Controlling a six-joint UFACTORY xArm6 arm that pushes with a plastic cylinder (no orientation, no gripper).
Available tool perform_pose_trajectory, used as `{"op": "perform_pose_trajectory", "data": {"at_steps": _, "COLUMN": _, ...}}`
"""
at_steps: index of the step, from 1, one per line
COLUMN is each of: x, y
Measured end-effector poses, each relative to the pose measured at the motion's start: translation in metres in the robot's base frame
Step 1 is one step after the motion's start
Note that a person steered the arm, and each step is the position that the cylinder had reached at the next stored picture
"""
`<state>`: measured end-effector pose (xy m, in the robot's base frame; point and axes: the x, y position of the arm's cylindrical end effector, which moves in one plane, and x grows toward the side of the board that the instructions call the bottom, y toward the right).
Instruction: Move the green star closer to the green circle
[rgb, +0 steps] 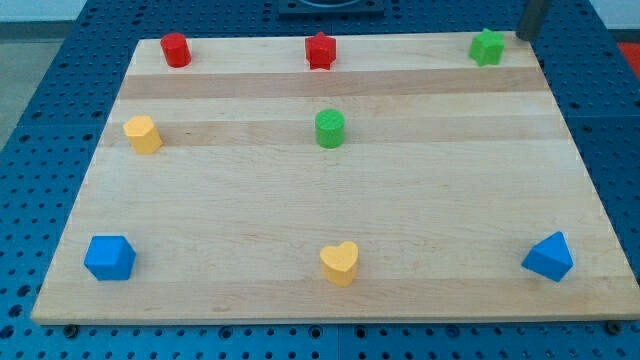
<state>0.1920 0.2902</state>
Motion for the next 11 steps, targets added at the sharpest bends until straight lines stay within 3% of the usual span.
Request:
{"op": "perform_pose_trajectory", "data": {"at_steps": 4, "x": 0.035, "y": -0.072}}
{"op": "perform_pose_trajectory", "data": {"at_steps": 10, "x": 0.170, "y": -0.131}}
{"op": "perform_pose_trajectory", "data": {"at_steps": 11, "x": 0.176, "y": -0.157}}
